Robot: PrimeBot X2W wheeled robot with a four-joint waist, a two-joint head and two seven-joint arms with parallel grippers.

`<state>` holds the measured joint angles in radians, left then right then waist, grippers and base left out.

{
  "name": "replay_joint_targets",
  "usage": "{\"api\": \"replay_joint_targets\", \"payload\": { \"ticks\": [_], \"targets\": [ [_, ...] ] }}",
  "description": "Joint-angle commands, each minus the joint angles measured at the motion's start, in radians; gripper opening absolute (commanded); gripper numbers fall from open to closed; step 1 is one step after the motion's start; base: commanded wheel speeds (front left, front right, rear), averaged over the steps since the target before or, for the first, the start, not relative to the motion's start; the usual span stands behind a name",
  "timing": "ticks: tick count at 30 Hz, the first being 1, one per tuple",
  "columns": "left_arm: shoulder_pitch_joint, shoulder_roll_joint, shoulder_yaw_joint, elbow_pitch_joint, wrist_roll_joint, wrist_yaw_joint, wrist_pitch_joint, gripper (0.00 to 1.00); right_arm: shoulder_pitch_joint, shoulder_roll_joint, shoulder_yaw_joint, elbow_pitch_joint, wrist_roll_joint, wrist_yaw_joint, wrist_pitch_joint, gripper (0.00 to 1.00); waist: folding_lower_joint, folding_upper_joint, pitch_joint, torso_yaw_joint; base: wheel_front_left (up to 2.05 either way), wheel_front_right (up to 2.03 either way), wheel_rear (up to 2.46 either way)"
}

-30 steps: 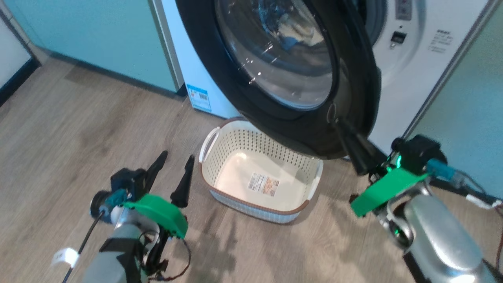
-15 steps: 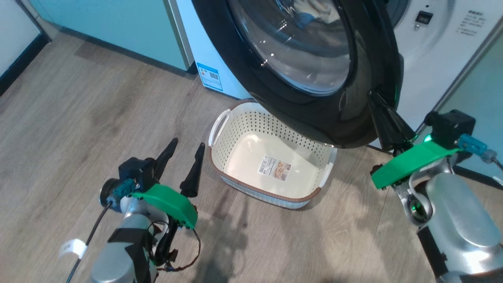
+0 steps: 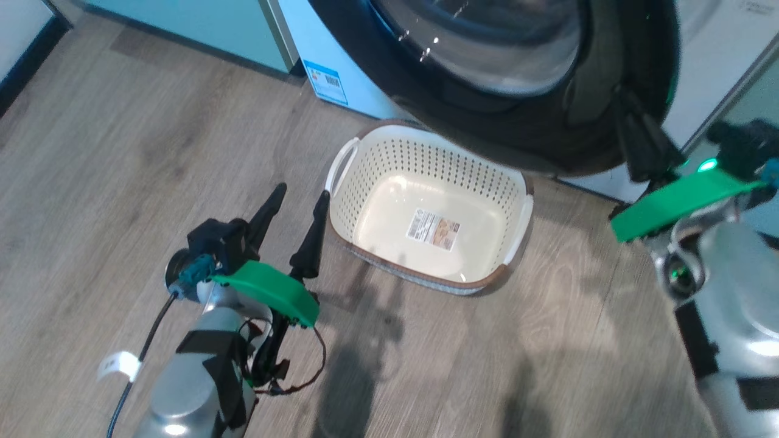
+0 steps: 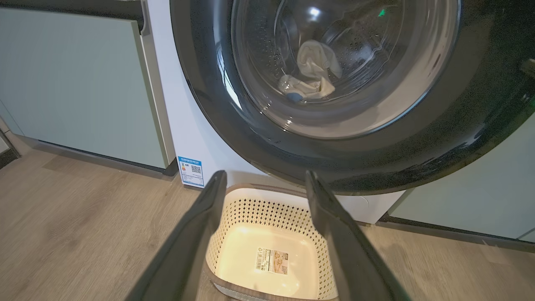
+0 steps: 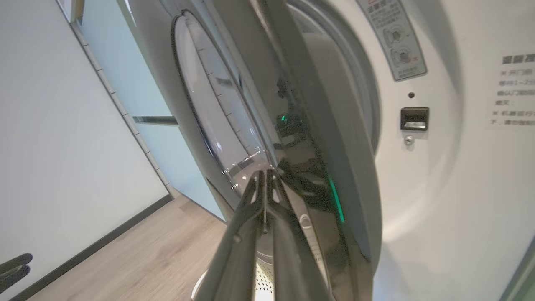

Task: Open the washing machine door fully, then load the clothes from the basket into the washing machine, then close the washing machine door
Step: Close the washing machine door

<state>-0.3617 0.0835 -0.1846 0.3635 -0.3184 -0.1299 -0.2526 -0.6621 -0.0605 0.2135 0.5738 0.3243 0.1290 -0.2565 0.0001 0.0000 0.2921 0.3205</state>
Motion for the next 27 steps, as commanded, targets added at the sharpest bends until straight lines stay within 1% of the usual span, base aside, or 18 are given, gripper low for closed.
{"api": "replay_joint_targets", "payload": {
  "ticks": [1,5,12,18,22,27],
  "targets": [
    [-0.041,0.016,0.043,-0.036,-0.002,-0.001,-0.009,1.00,-0.057,0.010,-0.002,-0.022,-0.003,0.002,-0.005,0.00,-0.0001,0.0000,0.021,0.001,0.00,0.00,0.00],
    [-0.063,0.006,0.042,-0.039,-0.003,-0.001,-0.009,1.00,-0.122,0.010,-0.044,0.022,-0.025,0.002,-0.005,0.00,-0.0001,0.0000,0.060,0.005,0.00,0.00,0.00],
    [-0.098,-0.005,0.041,-0.045,-0.001,-0.001,-0.009,1.00,-0.269,0.010,-0.114,0.126,0.000,0.002,-0.005,0.00,-0.0001,0.0000,0.130,0.000,0.00,0.00,0.00],
    [-0.115,-0.011,0.043,-0.047,0.001,-0.001,-0.009,1.00,-0.375,0.010,-0.153,0.191,-0.019,0.002,-0.005,0.00,-0.0001,0.0000,0.159,-0.001,0.00,0.00,0.00],
    [-0.117,-0.014,0.045,-0.045,0.002,-0.001,-0.009,1.00,-0.404,0.010,-0.161,0.205,-0.027,0.002,-0.005,0.00,-0.0001,0.0000,0.162,-0.003,0.00,0.00,0.00],
    [-0.114,-0.016,0.048,-0.040,0.003,-0.001,-0.009,1.00,-0.395,0.010,-0.151,0.200,-0.024,0.002,-0.005,0.00,-0.0001,0.0000,0.149,-0.004,0.00,0.00,0.00]
  ]
}}
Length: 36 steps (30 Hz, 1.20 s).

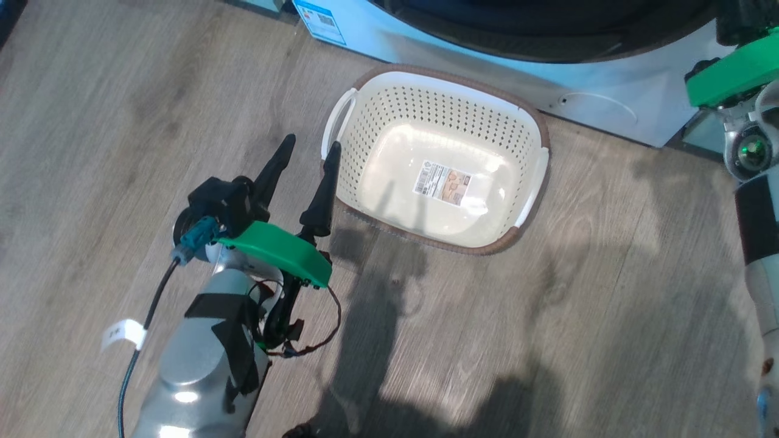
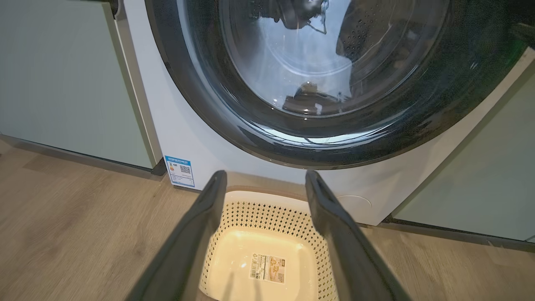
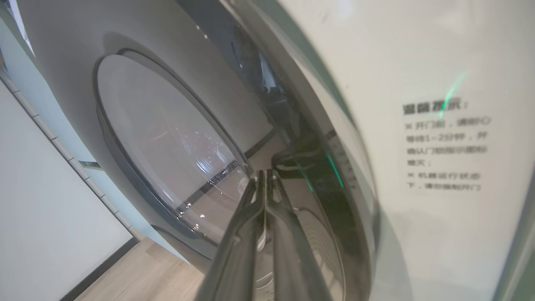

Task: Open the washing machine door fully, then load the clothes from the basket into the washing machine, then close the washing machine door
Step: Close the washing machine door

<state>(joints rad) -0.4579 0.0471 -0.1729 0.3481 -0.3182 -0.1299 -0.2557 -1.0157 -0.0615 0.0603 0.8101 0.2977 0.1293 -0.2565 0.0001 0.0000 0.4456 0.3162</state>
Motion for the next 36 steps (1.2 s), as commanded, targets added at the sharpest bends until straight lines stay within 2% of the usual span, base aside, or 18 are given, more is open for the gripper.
{"api": "replay_joint_targets", "payload": {
  "ticks": [1,13,20,23,25,26,31,36],
  "targets": [
    [-0.016,0.020,0.036,-0.022,0.002,-0.001,-0.006,1.00,-0.033,0.011,0.013,-0.040,0.004,0.001,-0.005,0.00,-0.0001,0.0000,-0.010,0.000,0.00,0.00,0.00],
    [0.027,0.064,0.045,0.002,0.005,-0.001,-0.006,1.00,0.199,0.011,0.215,-0.160,0.092,0.001,-0.005,0.00,-0.0001,0.0000,-0.172,-0.029,0.00,0.00,0.00],
    [0.070,0.119,0.045,0.031,-0.010,-0.001,-0.006,1.00,0.388,0.011,0.251,-0.242,0.133,0.001,-0.005,0.00,-0.0001,0.0000,-0.314,-0.070,0.00,0.00,0.00],
    [0.084,0.148,0.049,0.047,-0.024,-0.001,-0.006,1.00,0.464,0.011,0.242,-0.261,0.122,0.001,-0.005,0.39,-0.0001,0.0000,-0.366,-0.093,0.00,0.00,0.00],
    [0.093,0.165,0.055,0.060,-0.032,-0.001,-0.006,1.00,0.510,0.011,0.228,-0.267,0.119,0.001,-0.005,0.82,-0.0001,0.0000,-0.395,-0.110,0.00,0.00,0.00],
    [0.098,0.174,0.059,0.065,-0.036,-0.001,-0.006,1.00,0.529,0.011,0.216,-0.271,0.114,0.001,-0.005,1.00,-0.0001,0.0000,-0.405,-0.120,0.00,0.00,0.00],
    [0.114,0.210,0.077,0.080,-0.054,-0.001,-0.006,1.00,0.613,0.011,0.134,-0.317,0.089,0.001,-0.005,1.00,-0.0001,0.0000,-0.435,-0.170,0.00,0.00,0.00],
    [0.128,0.219,0.106,0.094,-0.050,-0.001,-0.006,1.00,0.714,0.011,0.062,-0.418,0.034,0.001,-0.005,1.00,-0.0001,0.0000,-0.461,-0.209,0.00,0.00,0.00]
  ]
}}
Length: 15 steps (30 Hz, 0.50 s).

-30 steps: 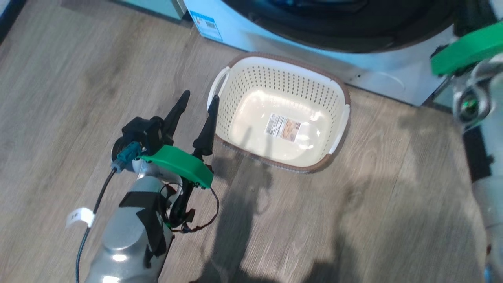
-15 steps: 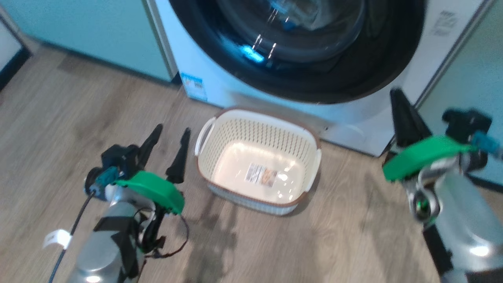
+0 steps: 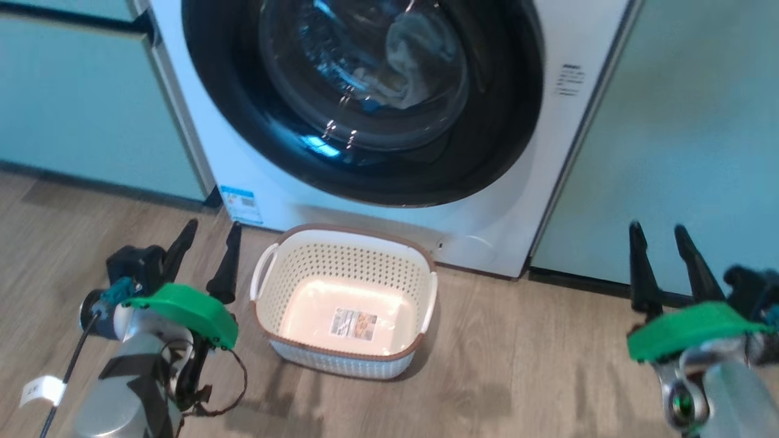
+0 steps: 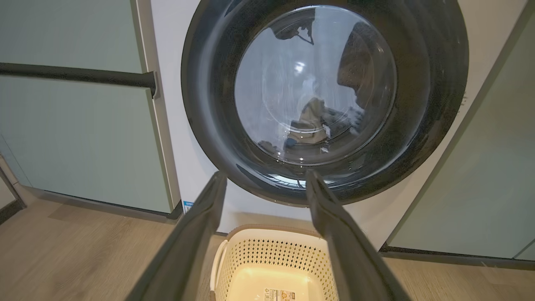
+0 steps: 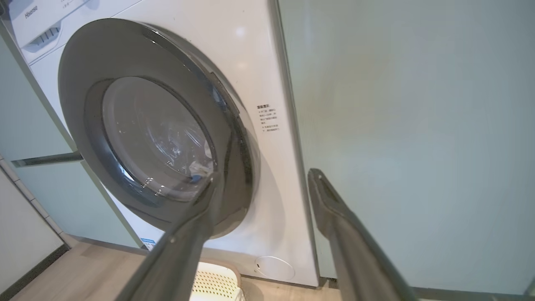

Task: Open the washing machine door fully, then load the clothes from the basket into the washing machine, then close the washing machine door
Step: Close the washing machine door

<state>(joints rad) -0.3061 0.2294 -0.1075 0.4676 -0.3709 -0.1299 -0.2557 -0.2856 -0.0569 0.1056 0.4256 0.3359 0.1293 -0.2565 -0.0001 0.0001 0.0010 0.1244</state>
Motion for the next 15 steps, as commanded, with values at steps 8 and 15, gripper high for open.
{"api": "replay_joint_targets", "payload": {
  "ticks": [8,15],
  "targets": [
    [0.004,0.035,0.075,-0.002,-0.001,-0.001,-0.006,1.00,0.131,0.007,-0.066,-0.130,-0.063,0.001,-0.005,1.00,0.0001,-0.0001,-0.047,-0.067,0.00,0.00,0.00],
    [0.015,0.022,0.094,0.013,0.009,-0.001,-0.006,1.00,0.212,0.007,-0.143,-0.171,-0.084,0.001,-0.005,1.00,0.0001,-0.0001,-0.061,-0.091,0.00,0.00,0.00]
  ]
}}
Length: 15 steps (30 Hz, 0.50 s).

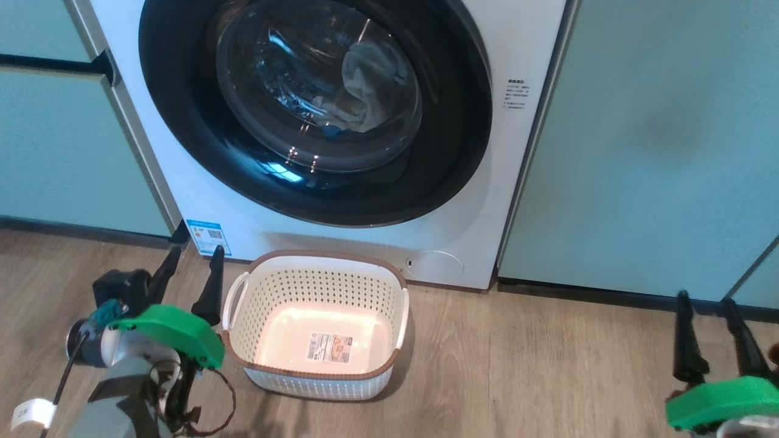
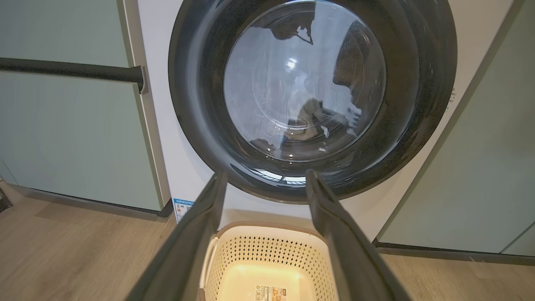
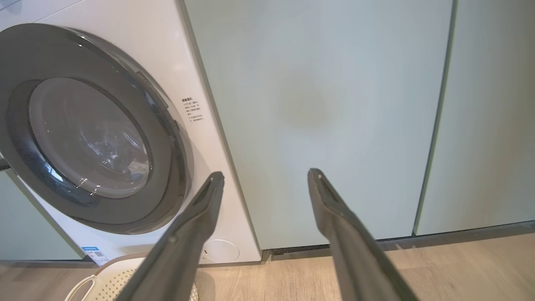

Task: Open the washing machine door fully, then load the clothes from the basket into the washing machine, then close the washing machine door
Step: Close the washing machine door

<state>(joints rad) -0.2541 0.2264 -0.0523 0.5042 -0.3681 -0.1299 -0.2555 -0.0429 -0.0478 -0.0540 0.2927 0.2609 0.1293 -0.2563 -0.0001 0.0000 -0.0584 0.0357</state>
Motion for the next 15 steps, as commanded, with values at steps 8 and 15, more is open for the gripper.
{"api": "replay_joint_targets", "payload": {
  "ticks": [8,15],
  "targets": [
    [-0.035,0.033,0.035,-0.020,0.000,-0.001,-0.006,1.00,0.026,-0.002,-0.033,-0.086,-0.025,0.001,-0.006,1.00,0.0001,0.0000,-0.003,-0.023,0.00,0.00,0.00],
    [-0.033,0.033,0.027,-0.017,-0.004,-0.001,-0.006,1.00,0.018,-0.002,-0.010,-0.079,-0.017,0.001,-0.006,1.00,0.0001,0.0000,-0.002,-0.031,0.00,0.00,0.00]
  ]
}}
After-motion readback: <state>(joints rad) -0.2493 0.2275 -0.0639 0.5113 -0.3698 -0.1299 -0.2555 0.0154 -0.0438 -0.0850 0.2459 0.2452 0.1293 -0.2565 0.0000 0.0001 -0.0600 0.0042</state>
